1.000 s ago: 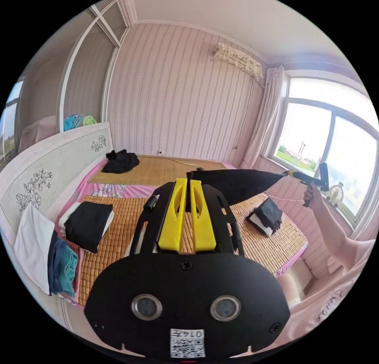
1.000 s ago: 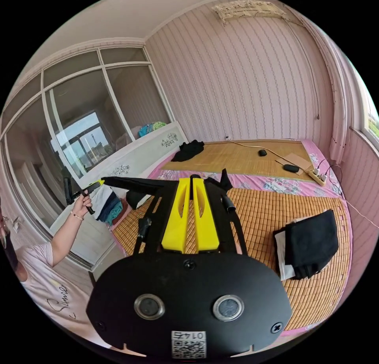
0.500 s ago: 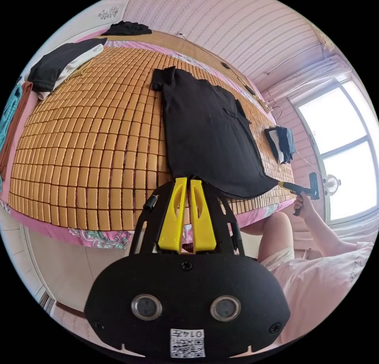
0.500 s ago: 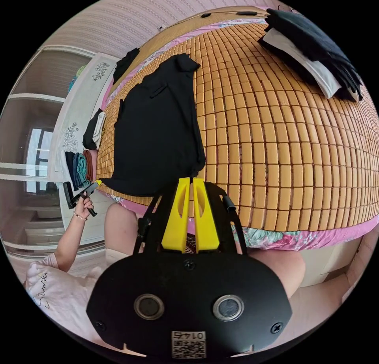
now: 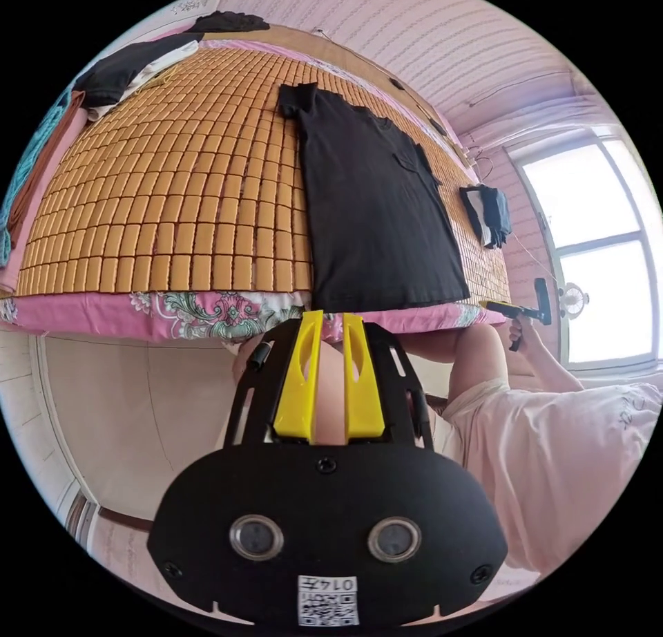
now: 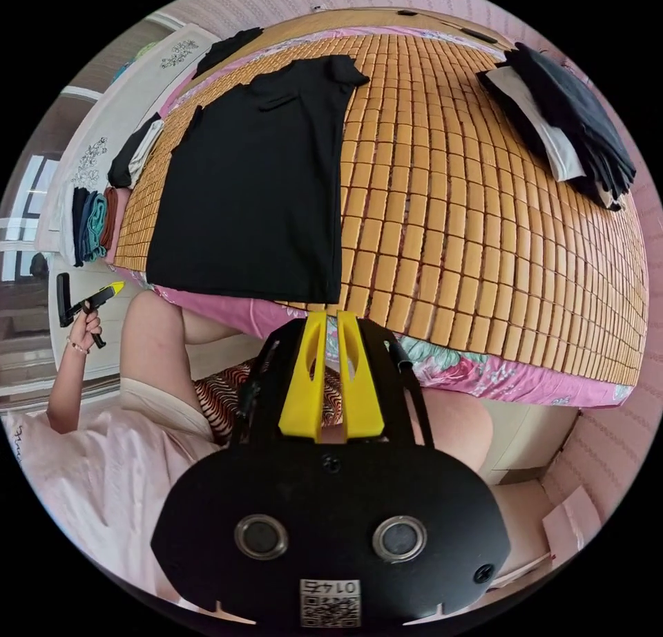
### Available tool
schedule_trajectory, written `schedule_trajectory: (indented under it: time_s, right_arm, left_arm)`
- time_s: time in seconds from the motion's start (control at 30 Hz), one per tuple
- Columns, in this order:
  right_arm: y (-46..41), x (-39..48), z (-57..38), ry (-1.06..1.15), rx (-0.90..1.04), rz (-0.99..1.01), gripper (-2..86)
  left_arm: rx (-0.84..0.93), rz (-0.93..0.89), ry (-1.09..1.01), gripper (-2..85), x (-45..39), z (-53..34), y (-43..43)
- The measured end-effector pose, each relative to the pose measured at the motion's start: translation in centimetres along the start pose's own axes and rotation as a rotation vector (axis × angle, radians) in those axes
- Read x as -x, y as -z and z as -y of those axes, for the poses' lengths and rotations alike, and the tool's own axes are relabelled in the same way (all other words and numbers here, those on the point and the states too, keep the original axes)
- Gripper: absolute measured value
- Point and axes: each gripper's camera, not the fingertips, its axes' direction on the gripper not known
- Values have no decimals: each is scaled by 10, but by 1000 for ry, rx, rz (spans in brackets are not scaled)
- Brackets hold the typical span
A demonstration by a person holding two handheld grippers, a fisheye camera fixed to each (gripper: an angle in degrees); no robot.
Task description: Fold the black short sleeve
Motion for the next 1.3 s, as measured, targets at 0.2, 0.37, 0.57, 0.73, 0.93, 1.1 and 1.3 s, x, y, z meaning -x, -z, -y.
schedule_trajectory:
  time_s: [0.2, 0.37, 0.57, 0.73, 0.93, 1.1, 1.3]
  right_arm:
    - [-9, 24, 50, -28, -28, -60, 91]
    - [-9, 22, 63, -96, -10, -20, 17]
    - [0, 26, 43, -64, 23, 30, 13]
    - [-2, 33, 35, -54, 59, -30, 32]
    - [38, 37, 70, -5, -80, -86, 56]
    - [60, 34, 153, 32, -213, -82, 74]
    - [42, 17, 262, -1, -329, -58, 83]
  left_arm:
    - [106, 15, 50, 88, -10, 56, -56]
    - [220, 144, 21, 6, -22, 89, -100]
    - [209, 131, -34, -8, -39, 89, -107]
    - [200, 76, -6, -8, -42, 81, -113]
    - [86, 141, -40, -8, -57, 108, -93]
    - [25, 110, -197, -4, -104, 201, -116]
    - [37, 58, -483, 7, -201, 342, -197]
